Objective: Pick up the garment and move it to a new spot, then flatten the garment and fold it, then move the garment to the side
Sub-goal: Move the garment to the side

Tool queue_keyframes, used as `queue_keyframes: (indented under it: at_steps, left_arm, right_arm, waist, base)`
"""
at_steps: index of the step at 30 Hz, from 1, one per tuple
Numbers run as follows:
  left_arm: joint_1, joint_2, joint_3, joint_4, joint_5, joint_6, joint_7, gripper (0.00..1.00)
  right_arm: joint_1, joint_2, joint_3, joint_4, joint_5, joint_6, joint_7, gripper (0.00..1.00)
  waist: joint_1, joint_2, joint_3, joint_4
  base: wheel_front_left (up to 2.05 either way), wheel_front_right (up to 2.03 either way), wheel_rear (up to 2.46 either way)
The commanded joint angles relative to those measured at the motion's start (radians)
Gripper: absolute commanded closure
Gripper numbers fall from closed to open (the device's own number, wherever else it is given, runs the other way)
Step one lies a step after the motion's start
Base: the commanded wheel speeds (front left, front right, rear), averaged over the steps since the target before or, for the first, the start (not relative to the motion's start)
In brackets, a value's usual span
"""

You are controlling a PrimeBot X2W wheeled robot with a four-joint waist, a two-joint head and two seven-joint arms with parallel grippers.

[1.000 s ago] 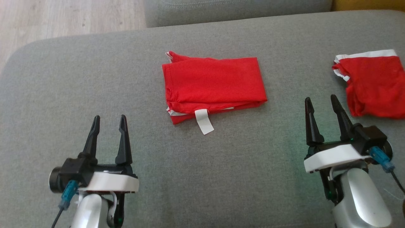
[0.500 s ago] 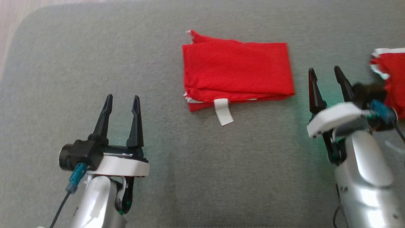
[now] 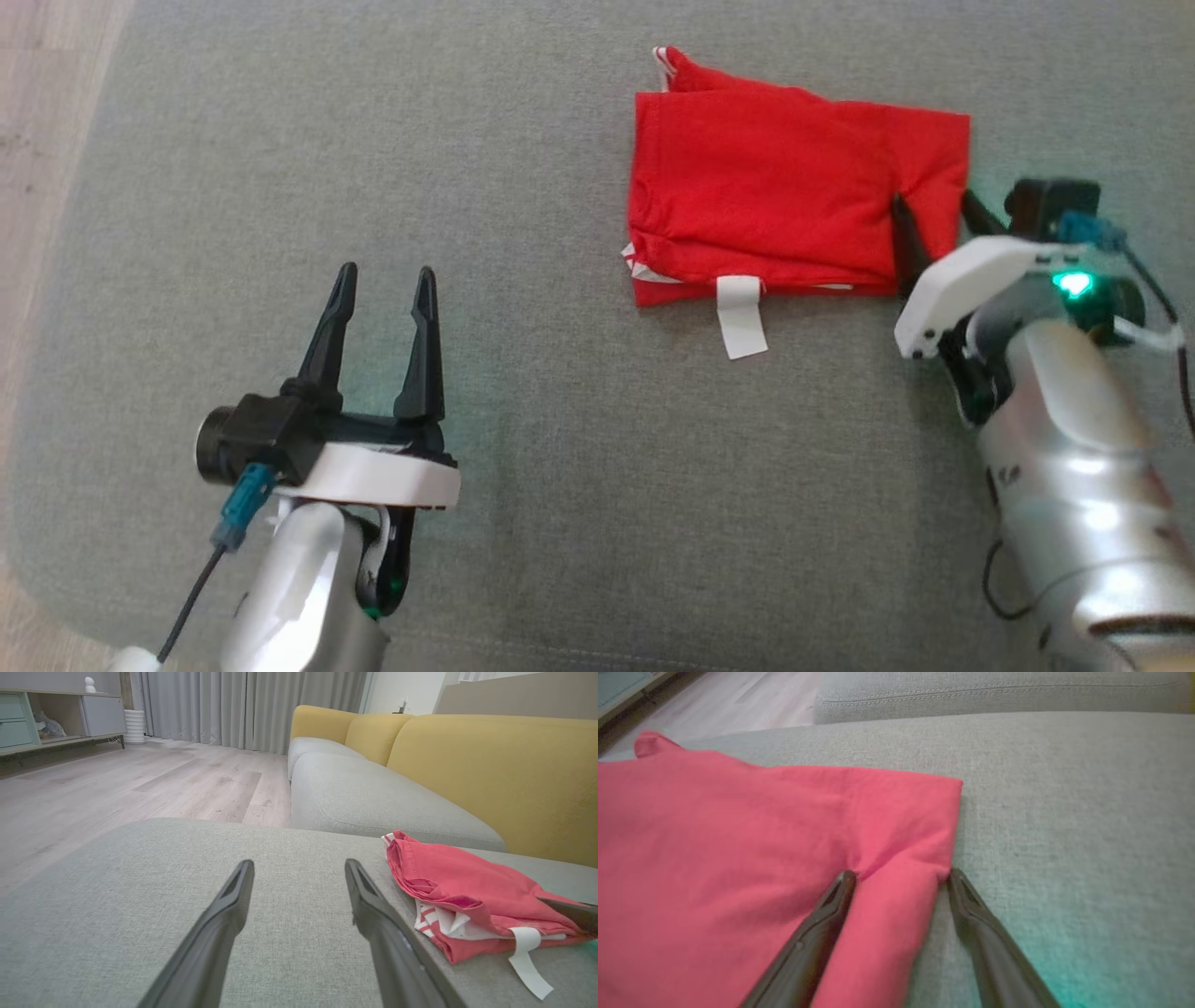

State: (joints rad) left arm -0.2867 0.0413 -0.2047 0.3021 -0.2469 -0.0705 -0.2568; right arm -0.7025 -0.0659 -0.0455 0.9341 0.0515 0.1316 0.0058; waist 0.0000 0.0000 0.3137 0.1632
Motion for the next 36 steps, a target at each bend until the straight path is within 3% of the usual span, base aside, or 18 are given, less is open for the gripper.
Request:
queue_keyframes:
  at_steps: [1,2,3,4,10,16,21,27,36]
  left_arm:
    - [-0.030,0.009,0.020,-0.027,-0.003,0.005,-0.005,0.00]
    - [-0.031,0.009,0.018,-0.025,-0.004,0.005,-0.005,0.00]
    - [-0.031,0.009,0.017,-0.025,-0.005,0.007,-0.005,0.00]
    - [-0.030,0.009,0.016,-0.025,-0.005,0.008,-0.005,0.00]
    - [-0.016,0.009,0.016,-0.028,0.005,0.005,-0.005,0.00]
    - [-0.001,0.009,0.013,-0.029,0.003,0.007,-0.005,0.00]
    - [-0.005,0.009,0.010,-0.021,-0.002,0.012,-0.005,0.00]
    - [-0.018,0.009,0.006,-0.031,-0.008,0.021,-0.005,0.00]
    - [-0.054,0.009,0.012,-0.028,0.007,0.003,-0.005,0.00]
  right_arm:
    - [0.000,0.016,0.030,0.020,-0.012,-0.001,0.024,0.00]
    - [-0.003,0.016,0.035,0.041,-0.013,-0.001,0.028,0.09]
    - [-0.006,0.016,0.044,0.058,-0.014,-0.001,0.026,0.69]
    - [-0.009,0.016,0.053,0.069,-0.013,-0.001,0.015,1.00]
    - [-0.013,0.016,0.123,0.081,-0.041,-0.001,-0.087,1.00]
    - [-0.006,0.009,0.154,0.040,-0.158,-0.001,-0.154,1.00]
    - [0.010,-0.037,0.198,-0.023,-0.228,-0.001,-0.166,1.00]
    - [-0.001,-0.183,0.270,-0.110,-0.236,-0.001,-0.129,1.00]
    - [-0.027,-0.527,0.288,-0.186,-0.205,-0.001,-0.032,1.00]
  waist:
    - [0.0000,0.0000,-0.001,0.003]
    - [0.0000,0.0000,-0.005,0.005]
    - [0.0000,0.0000,-0.009,0.005]
    - [0.0000,0.0000,-0.014,0.003]
    - [0.0000,0.0000,-0.065,-0.044]
    - [0.0000,0.0000,-0.112,-0.120]
    - [0.0000,0.0000,-0.138,-0.181]
    - [0.0000,0.0000,-0.123,-0.223]
    - [0.0000,0.0000,-0.038,-0.220]
  base:
    - [0.00,0.00,0.00]
    - [0.00,0.00,0.00]
    - [0.00,0.00,0.00]
    - [0.00,0.00,0.00]
    - [0.00,0.00,0.00]
    - [0.00,0.00,0.00]
    - [0.00,0.00,0.00]
    - [0.00,0.00,0.00]
    - [0.00,0.00,0.00]
